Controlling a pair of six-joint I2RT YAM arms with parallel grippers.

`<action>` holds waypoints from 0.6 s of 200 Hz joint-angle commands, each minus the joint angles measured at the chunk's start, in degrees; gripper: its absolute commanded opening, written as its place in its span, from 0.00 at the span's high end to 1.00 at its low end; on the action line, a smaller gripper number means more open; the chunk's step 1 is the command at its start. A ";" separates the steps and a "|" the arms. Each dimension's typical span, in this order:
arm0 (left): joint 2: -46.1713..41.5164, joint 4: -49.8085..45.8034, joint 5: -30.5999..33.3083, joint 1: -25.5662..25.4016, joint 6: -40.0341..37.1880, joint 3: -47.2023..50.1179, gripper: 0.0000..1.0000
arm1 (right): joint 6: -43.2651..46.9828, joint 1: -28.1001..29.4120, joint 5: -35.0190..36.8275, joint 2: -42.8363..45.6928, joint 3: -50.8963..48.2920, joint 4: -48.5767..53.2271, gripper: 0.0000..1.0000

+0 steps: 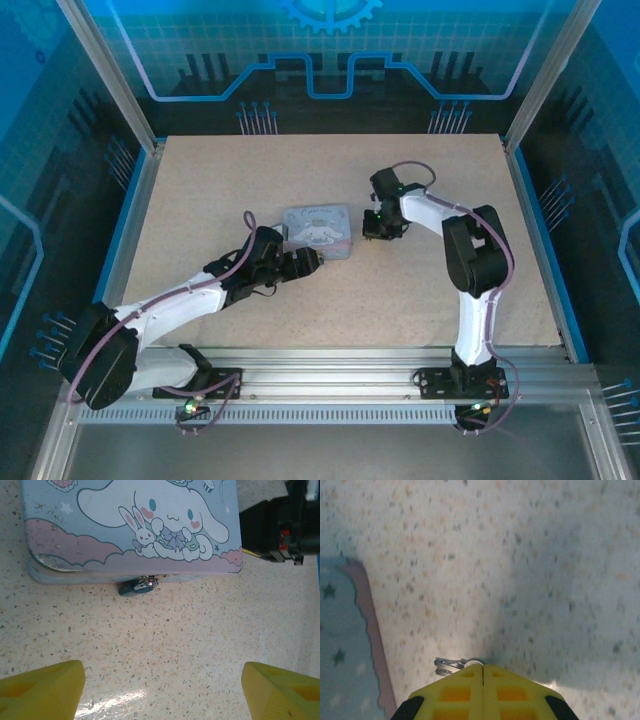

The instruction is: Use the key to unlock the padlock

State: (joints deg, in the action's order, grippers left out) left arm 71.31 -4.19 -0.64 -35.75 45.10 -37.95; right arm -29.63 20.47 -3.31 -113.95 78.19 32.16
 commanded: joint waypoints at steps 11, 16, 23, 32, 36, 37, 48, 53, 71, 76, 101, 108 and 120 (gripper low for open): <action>-1.99 0.65 0.08 -0.46 0.06 -0.91 0.16 | -1.35 -0.99 -3.19 11.04 -4.33 -1.75 1.00; -2.25 0.70 -0.22 -0.40 -0.04 -1.16 0.16 | -1.31 -0.98 -3.39 12.64 -5.00 -1.67 1.00; -2.52 0.75 -0.50 -0.38 -0.21 -1.70 0.16 | -1.31 -0.94 -3.78 14.97 -5.89 -1.62 1.00; -2.95 0.85 -1.04 -0.37 -0.51 -2.36 0.16 | -1.31 -0.88 -4.55 18.42 -7.27 -1.89 1.00; -3.12 0.94 -1.41 -0.38 -0.61 -2.77 0.16 | -1.26 -0.95 -4.69 19.90 -7.80 -2.00 1.00; -3.16 0.98 -1.48 -0.38 -0.66 -2.84 0.16 | -1.24 -0.91 -4.78 20.30 -7.97 -2.01 1.00; -3.68 1.47 -2.49 -0.38 -1.11 -3.73 0.16 | -1.06 -0.87 -5.96 24.45 -9.41 -2.19 1.00; -3.95 1.71 -3.00 -0.38 -1.25 -4.10 0.17 | -0.98 -0.91 -6.69 26.28 -10.03 -2.34 1.00; -4.89 3.57 -5.25 -0.20 -1.50 -5.15 0.17 | -0.44 -0.81 -10.96 32.25 -11.43 -2.63 1.00; -5.07 4.14 -5.99 -0.10 -1.43 -5.37 0.17 | -0.20 -0.80 -12.21 33.70 -11.61 -2.50 1.00; -5.57 9.38 -12.28 0.60 -1.05 -6.40 0.17 | 1.17 -0.78 -19.82 40.06 -11.33 -1.17 1.00; -5.49 11.09 -14.43 0.95 -0.75 -6.68 0.17 | 1.64 -0.77 -22.54 41.47 -11.24 -0.97 1.00; -5.14 13.91 -17.89 1.44 -0.25 -7.19 0.17 | 2.02 -0.67 -26.88 43.42 -10.88 -0.39 1.00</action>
State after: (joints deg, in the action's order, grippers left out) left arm 66.87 2.42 -9.54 -35.29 44.91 -42.83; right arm -29.34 20.16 -18.57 -74.24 67.48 30.00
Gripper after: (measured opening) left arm 0.830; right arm 0.059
